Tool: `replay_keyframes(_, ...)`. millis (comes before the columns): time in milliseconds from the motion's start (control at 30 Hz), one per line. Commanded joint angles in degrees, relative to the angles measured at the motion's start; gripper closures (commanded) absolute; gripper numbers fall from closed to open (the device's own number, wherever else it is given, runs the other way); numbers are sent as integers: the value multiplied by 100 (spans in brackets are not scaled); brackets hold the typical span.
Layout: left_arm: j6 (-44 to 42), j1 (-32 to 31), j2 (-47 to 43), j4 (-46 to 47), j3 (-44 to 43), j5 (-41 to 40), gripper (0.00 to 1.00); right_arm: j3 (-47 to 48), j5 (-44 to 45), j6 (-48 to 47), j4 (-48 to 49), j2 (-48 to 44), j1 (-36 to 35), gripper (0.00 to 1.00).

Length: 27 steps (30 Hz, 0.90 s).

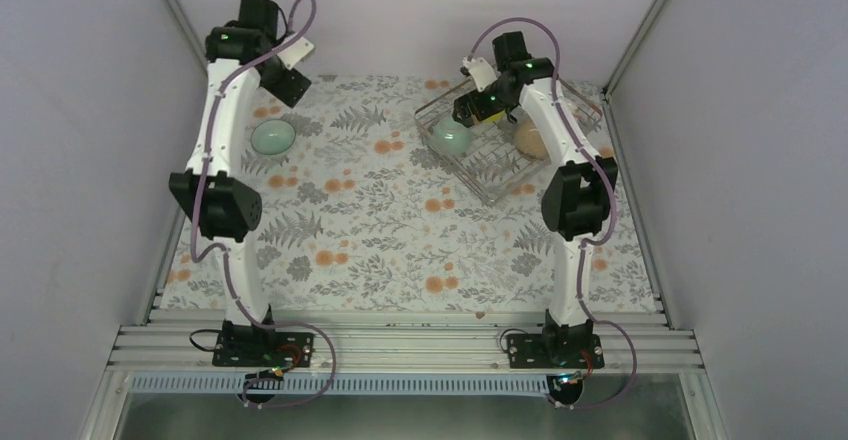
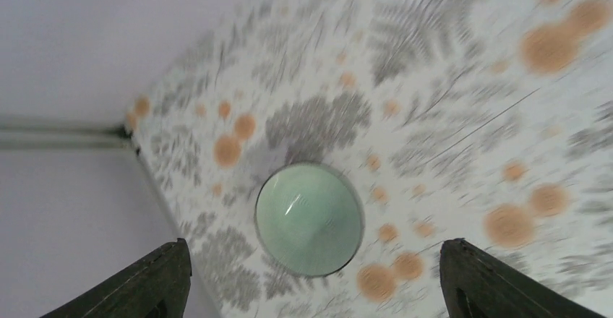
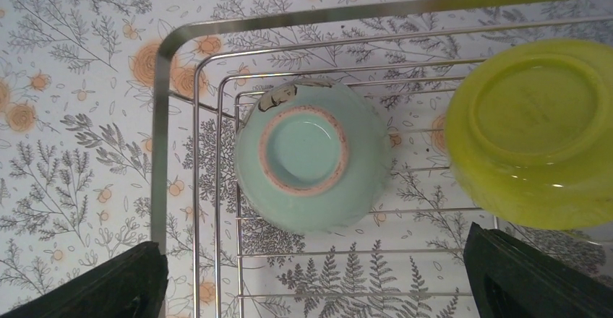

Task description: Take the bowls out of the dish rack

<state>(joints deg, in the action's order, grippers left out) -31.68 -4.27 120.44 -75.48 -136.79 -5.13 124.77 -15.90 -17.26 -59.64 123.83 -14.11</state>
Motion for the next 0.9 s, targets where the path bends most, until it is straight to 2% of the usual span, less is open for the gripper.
replay_keyframes(0, 8, -12, -602, -130, -104, 1767, 8, 190, -102, 77, -28, 423, 24, 0)
replay_keyframes(67, -56, -14, -996, 205, 303, 2304, 2, 139, 34, -40, -27, 493, -29, 0)
replay_keyframes(133, -134, -12, -1491, 702, 956, 3084, 1, -20, 269, -170, 74, 528, -114, 0)
replay_keyframes(200, 50, -4, -2062, 1487, 1802, 3561, 0, -234, 511, -266, 301, 487, -201, 0)
replay_keyframes(267, 453, -3, -2672, 2514, 2684, 3699, 0, -257, 668, -301, 403, 527, -244, 0)
replay_keyframes(333, 831, -7, -3191, 3528, 3525, 3579, 0, -200, 719, -310, 449, 606, -281, 0)
replay_keyframes(400, 1359, -4, -3641, 4559, 4445, 2998, 0, -138, 752, -326, 475, 695, -330, 0)
replay_keyframes(500, 1773, -6, -4050, 5622, 5197, 2369, 0, -52, 795, -363, 540, 827, -424, 0)
replay_keyframes(667, 2222, -8, -4021, 6101, 5583, 1538, 0, 366, 884, -376, 486, 1220, -563, 0)
replay_keyframes(800, 2338, -5, -4042, 6304, 5862, 1365, 0, 515, 957, -362, 565, 1389, -618, 0)
replay_keyframes(867, 2302, -4, -4019, 6299, 5899, 1340, 0, 535, 977, -344, 617, 1448, -622, 6)
